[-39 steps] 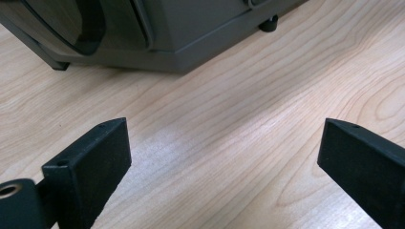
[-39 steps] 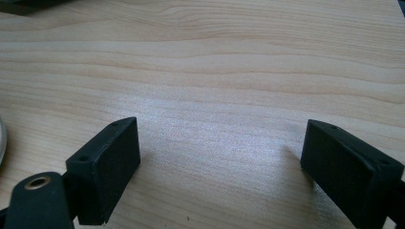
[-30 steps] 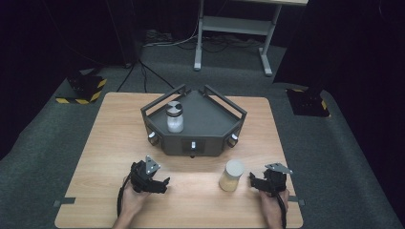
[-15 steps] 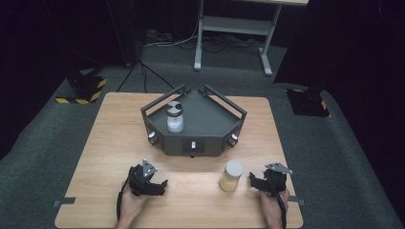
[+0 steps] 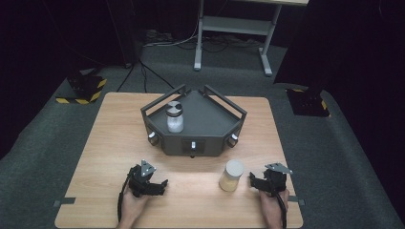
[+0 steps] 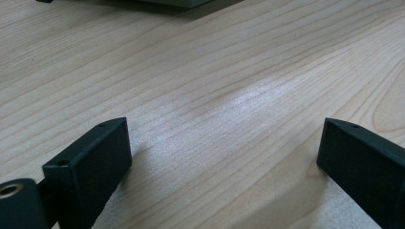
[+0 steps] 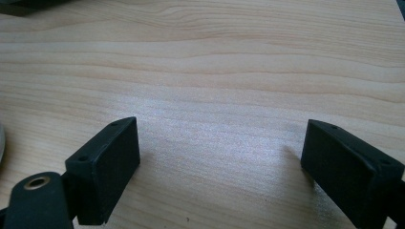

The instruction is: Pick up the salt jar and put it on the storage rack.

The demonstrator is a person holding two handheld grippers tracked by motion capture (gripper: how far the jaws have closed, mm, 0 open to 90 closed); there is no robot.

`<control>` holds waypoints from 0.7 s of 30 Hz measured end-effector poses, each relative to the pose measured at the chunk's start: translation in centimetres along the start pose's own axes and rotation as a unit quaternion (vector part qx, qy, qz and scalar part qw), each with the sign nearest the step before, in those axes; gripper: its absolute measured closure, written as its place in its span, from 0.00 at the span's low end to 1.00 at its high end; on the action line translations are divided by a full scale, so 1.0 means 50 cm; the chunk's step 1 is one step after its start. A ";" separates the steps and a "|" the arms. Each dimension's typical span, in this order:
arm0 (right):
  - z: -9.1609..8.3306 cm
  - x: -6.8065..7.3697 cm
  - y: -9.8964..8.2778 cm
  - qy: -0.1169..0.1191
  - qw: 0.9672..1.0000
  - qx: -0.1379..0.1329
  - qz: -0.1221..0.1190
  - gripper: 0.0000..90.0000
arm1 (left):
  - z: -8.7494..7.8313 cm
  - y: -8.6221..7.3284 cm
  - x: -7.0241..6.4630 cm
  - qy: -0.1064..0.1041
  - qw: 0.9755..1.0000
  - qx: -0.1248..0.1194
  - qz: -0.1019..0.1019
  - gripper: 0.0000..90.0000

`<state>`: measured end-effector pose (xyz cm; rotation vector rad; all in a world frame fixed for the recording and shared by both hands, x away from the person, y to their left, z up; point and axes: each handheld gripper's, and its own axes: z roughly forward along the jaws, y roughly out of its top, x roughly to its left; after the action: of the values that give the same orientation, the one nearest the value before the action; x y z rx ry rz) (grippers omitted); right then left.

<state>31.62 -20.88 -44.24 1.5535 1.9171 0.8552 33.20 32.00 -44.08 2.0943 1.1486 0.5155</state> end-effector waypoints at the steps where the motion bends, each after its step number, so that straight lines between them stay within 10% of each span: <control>1: 0.000 0.000 0.000 0.000 1.000 0.000 0.000 0.14 | 0.000 0.000 0.000 0.000 1.000 0.000 0.000 0.05; 21: 0.000 0.001 0.000 -0.001 1.000 0.000 0.001 0.14 | 0.000 0.000 -0.005 0.005 1.000 0.000 -0.005 0.05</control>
<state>31.62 -20.85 -44.23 1.5566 1.9154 0.8541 33.07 31.77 -44.10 2.0867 1.1630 0.5221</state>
